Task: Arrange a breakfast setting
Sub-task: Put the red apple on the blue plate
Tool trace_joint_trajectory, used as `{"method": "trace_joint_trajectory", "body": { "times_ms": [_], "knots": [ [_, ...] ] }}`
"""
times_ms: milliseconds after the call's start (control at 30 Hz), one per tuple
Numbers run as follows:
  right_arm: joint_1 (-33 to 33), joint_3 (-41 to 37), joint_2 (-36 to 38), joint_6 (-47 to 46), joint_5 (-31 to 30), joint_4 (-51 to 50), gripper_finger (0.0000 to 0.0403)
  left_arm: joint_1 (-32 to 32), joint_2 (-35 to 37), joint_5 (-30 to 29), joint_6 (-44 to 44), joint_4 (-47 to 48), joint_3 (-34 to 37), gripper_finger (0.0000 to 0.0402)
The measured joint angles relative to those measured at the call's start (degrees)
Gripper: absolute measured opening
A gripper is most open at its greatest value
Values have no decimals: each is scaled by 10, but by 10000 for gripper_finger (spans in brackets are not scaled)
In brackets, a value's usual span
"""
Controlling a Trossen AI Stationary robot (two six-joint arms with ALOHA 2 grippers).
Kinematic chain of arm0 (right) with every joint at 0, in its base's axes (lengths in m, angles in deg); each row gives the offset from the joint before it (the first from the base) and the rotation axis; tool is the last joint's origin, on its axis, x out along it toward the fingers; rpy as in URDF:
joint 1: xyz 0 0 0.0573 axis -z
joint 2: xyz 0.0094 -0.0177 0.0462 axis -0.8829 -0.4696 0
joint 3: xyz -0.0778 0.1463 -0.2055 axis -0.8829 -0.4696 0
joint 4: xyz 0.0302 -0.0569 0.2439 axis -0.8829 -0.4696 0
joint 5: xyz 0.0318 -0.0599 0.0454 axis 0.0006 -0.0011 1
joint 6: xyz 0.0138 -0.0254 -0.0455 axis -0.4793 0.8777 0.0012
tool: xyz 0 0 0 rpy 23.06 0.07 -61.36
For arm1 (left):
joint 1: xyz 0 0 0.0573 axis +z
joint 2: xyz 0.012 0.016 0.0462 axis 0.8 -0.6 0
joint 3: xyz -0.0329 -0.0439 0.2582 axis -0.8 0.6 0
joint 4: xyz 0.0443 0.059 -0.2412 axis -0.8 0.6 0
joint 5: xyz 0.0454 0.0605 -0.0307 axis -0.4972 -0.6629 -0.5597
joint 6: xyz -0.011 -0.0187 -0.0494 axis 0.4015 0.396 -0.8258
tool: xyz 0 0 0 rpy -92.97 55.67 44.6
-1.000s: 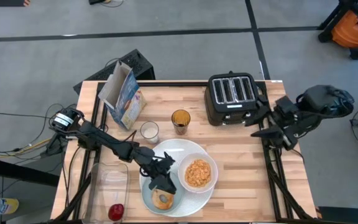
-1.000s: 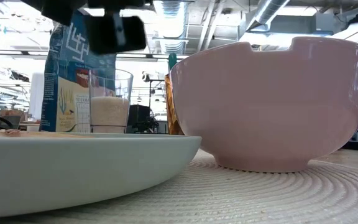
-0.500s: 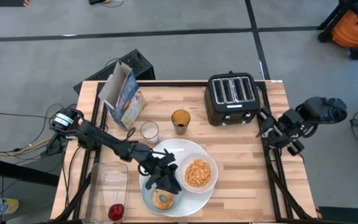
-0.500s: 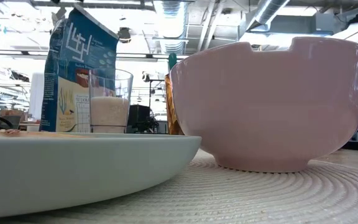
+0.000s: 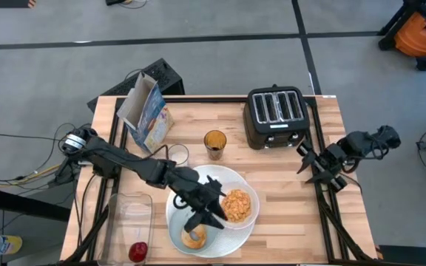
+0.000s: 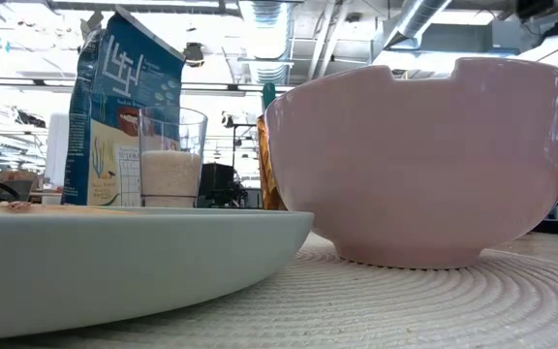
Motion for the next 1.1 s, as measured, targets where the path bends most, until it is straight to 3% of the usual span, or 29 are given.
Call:
{"method": "trace_joint_trajectory", "body": {
  "times_ms": [233,467,633,1100],
  "knots": [
    [0,-60,47,24,0,5,192,0,0,-122,132,218,-171,142],
    [0,-119,80,25,-2,25,192,-22,0,-199,173,447,-287,142],
    [1,-142,80,11,-3,31,192,-41,0,-261,134,588,-318,142],
    [0,-149,80,-21,-4,1,192,-130,4,-262,-61,845,-324,141]
  ]
}}
